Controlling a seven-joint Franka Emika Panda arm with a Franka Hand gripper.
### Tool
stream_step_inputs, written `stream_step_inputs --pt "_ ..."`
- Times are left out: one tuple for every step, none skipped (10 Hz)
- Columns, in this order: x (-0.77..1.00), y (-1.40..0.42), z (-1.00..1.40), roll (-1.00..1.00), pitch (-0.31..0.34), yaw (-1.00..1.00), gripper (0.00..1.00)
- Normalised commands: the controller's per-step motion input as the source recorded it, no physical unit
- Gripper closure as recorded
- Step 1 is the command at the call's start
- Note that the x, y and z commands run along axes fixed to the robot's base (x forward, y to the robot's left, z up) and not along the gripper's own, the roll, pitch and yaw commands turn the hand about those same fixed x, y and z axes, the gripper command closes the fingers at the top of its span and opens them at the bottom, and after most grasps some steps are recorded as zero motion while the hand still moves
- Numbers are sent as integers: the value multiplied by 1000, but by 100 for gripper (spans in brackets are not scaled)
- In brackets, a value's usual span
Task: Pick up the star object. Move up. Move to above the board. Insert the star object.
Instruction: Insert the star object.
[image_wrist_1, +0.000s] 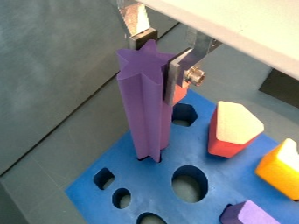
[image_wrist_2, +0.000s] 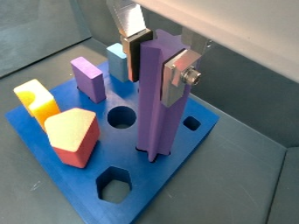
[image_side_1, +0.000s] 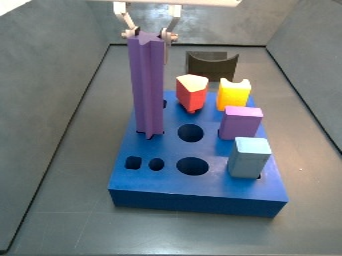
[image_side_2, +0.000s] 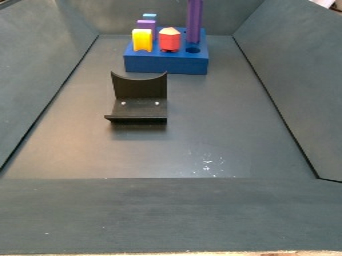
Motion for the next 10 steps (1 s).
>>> stream_step_inputs --pt "69 0 -371 49 4 237 100" --pt "0 0 -389 80 0 286 100" --pt "0 0 -454 76 0 331 100" --pt "0 -9 -649 14 -9 311 100" --pt "23 0 -711 0 0 234 100" --pt "37 0 -589 -13 0 194 100" --pt "0 0 -286 -154 -84 -60 100" --pt "0 0 -100 -27 -74 0 100" --pt "0 0 0 4 0 0 100" --pt "0 0 0 0 0 0 100"
